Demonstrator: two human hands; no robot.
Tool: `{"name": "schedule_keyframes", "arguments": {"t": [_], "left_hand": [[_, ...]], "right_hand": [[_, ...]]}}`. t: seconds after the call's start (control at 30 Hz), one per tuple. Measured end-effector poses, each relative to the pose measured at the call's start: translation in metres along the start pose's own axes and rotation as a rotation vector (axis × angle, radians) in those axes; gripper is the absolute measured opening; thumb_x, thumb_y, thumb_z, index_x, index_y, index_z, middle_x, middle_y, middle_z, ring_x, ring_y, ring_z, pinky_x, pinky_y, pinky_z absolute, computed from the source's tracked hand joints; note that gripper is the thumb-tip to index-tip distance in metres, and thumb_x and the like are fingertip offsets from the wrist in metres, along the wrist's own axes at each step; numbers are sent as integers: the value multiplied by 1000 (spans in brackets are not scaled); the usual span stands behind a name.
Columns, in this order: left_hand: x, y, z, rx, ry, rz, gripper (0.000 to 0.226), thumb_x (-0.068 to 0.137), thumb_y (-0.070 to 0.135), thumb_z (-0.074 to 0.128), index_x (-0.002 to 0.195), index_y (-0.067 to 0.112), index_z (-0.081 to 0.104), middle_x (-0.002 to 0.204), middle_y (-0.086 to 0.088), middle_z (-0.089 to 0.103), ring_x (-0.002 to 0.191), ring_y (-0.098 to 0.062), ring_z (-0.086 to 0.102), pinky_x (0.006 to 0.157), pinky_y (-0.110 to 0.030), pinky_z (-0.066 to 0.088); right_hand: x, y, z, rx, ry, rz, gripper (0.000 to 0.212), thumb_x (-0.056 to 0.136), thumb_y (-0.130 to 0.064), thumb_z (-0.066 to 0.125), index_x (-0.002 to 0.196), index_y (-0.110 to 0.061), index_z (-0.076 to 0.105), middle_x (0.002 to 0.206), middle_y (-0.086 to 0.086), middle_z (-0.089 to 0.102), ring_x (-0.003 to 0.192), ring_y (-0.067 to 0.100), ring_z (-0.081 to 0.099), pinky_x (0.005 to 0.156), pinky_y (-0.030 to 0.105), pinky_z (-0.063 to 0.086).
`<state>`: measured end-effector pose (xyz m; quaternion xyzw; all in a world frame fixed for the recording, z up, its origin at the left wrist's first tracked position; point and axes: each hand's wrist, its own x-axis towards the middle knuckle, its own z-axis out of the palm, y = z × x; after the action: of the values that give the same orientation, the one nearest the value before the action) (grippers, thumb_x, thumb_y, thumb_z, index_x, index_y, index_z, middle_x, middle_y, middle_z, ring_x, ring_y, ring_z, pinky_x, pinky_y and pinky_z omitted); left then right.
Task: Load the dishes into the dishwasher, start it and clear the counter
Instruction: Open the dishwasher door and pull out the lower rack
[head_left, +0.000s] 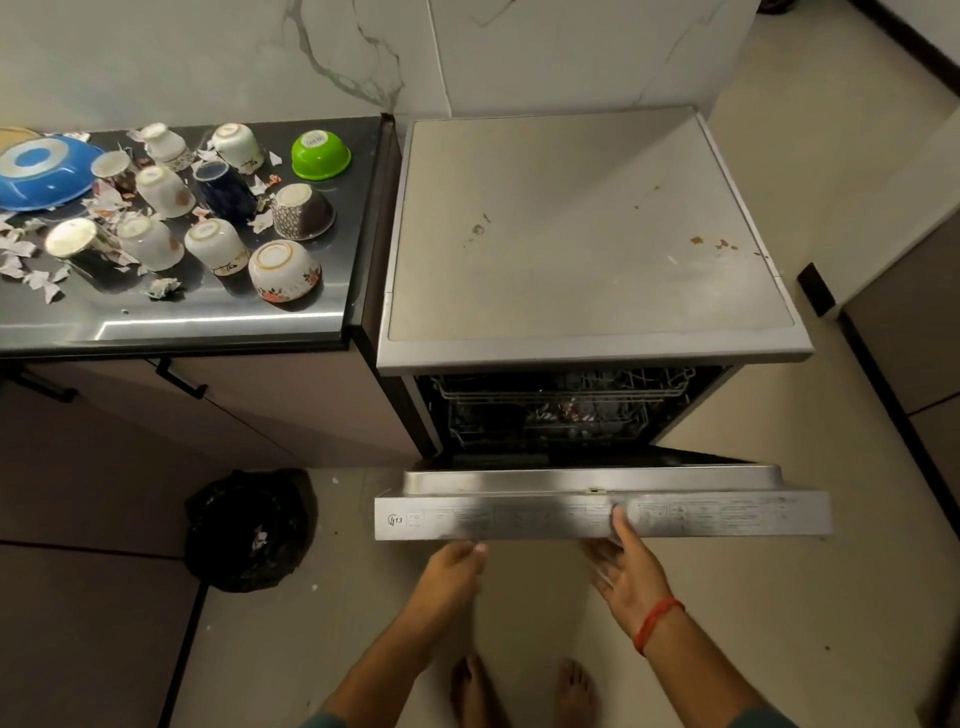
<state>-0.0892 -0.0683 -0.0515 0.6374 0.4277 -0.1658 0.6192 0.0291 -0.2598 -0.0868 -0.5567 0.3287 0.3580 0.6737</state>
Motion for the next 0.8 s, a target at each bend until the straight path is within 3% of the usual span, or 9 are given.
{"name": "schedule_keyframes", "arguments": {"t": [0.1,0.23,0.3,0.4,0.5,0.63,0.7,0.8], "left_hand": [[-7,1,8,273,-59,225,30,103,32,58,132,24,61,127,7,65,113,-3,61,92,-18,50],[-4,16,5,517,107,554,44,100,31,61,143,27,52,140,11,49,132,-8,47,111,-29,41],[3,22,-3,636,219,629,52,99,33,61,149,25,46,152,3,42,141,-17,40,115,-32,37],[22,27,-21,856,342,596,61,101,43,56,157,26,36,164,-7,30,151,-27,28,121,-42,29],[34,16,-35,1043,318,489,65,102,47,50,160,25,27,167,-11,24,153,-31,24,124,-46,24],[29,-14,-36,1156,305,497,76,100,40,55,162,25,15,169,-6,17,157,-27,12,126,-43,18],[26,-23,-33,1138,323,507,78,98,36,58,162,24,17,168,-5,20,157,-26,13,125,-43,19],[22,-30,-28,1152,321,482,77,97,35,59,161,24,18,167,-6,23,156,-27,15,124,-43,21]], "right_hand": [[-21,1,-7,-419,14,-91,25,95,-38,66,104,-14,66,102,8,74,97,24,70,88,40,52],[-36,-20,-22,-633,3,-509,6,89,-18,75,91,-15,69,92,6,73,92,23,69,79,23,51],[-37,-42,-30,-726,64,-701,11,87,-18,77,93,-21,69,100,-1,70,97,16,66,85,25,50],[-22,-75,-50,-1083,171,-929,37,84,-30,80,118,-27,65,128,-4,58,120,16,51,99,32,43],[-6,-86,-74,-1424,190,-865,65,81,-49,77,139,-31,53,150,0,45,141,23,36,114,45,34],[-4,-64,-93,-1679,156,-786,87,83,-53,71,156,-38,26,163,-3,22,153,20,14,120,44,19],[-5,-54,-95,-1709,184,-791,90,84,-53,69,157,-38,19,165,-4,18,154,20,9,121,43,18],[-7,-42,-96,-1693,218,-792,88,83,-52,70,156,-36,24,163,-2,23,153,22,14,119,43,22]]}}
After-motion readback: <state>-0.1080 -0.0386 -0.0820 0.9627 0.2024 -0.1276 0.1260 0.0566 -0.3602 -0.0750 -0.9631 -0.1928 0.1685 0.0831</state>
